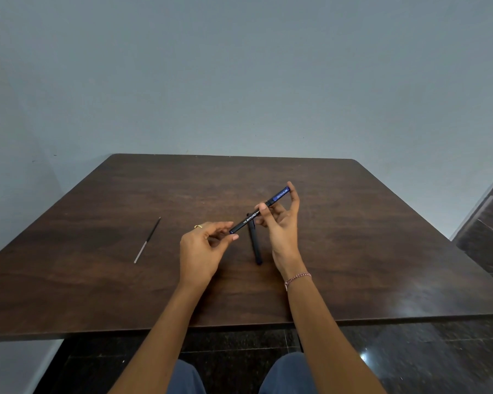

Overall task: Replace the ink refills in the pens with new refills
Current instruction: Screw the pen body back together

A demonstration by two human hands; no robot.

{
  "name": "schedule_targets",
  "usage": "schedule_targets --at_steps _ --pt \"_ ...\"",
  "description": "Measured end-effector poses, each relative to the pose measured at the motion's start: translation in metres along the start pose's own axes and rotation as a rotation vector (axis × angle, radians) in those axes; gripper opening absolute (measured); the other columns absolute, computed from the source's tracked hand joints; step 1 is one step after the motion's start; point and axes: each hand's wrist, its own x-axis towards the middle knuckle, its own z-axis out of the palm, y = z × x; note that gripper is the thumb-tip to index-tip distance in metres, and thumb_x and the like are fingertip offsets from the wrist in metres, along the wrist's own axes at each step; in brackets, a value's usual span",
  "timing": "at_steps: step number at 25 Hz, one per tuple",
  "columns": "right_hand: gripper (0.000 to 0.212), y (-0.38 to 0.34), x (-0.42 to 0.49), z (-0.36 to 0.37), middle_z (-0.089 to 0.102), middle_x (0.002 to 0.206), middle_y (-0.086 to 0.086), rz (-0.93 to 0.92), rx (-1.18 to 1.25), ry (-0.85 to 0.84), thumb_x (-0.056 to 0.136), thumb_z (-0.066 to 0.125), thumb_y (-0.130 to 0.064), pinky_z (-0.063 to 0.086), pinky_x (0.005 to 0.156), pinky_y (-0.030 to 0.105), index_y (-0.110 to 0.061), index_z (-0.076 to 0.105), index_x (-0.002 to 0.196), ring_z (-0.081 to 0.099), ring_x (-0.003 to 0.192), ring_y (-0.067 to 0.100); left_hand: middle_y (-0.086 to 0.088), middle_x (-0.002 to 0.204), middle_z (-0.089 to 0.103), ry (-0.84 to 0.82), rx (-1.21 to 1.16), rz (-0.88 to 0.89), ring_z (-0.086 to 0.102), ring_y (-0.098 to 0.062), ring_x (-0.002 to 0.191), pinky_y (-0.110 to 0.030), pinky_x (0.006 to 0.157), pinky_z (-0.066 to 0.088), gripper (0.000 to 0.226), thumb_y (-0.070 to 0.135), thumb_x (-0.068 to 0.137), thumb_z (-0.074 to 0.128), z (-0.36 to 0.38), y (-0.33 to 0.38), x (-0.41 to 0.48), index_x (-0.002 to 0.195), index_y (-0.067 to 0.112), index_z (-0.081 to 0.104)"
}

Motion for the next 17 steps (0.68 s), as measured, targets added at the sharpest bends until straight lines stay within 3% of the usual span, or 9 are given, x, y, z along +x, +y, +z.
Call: schedule_targets --at_steps 4,10,17 --pt "0.079 -0.0018 -0.0010 0.0016 0.065 0.082 0.002 0.015 -0.025 -0.025 0.089 0.065 -0.007 0.054 0.069 0.021 -0.036 0.019 0.146 0.066 0.083 0.014 0.011 0.076 0.070 -0.010 0.024 0.002 0.065 -0.001 0.072 -0.007 0.066 0.047 0.023 0.016 0.067 0.083 -0.0010 0.0004 -0.0009 0.088 0.017 0.076" --pt "0.099 -0.0029 -0.0018 0.0002 0.072 0.079 0.006 0.036 0.006 -0.126 0.078 0.074 0.003 0.058 0.076 0.030 -0.041 0.016 0.146 0.068 0.072 0.017 0.012 0.074 0.069 -0.014 0.029 -0.002 0.067 -0.001 0.070 -0.008 0.068 0.049 0.024 0.015 0.066 0.083 -0.0031 0.0029 -0.0014 0.089 0.016 0.075" --pt "0.087 -0.0046 -0.0038 -0.0001 0.074 0.081 0.009 0.042 0.025 -0.095 0.078 0.073 0.002 0.057 0.069 0.025 -0.041 0.024 0.134 0.073 0.077 0.025 0.014 0.067 0.065 -0.041 0.040 0.008 0.064 0.007 0.067 -0.002 0.065 0.045 0.022 0.013 0.065 0.083 -0.0059 0.0048 -0.0012 0.086 0.013 0.075"
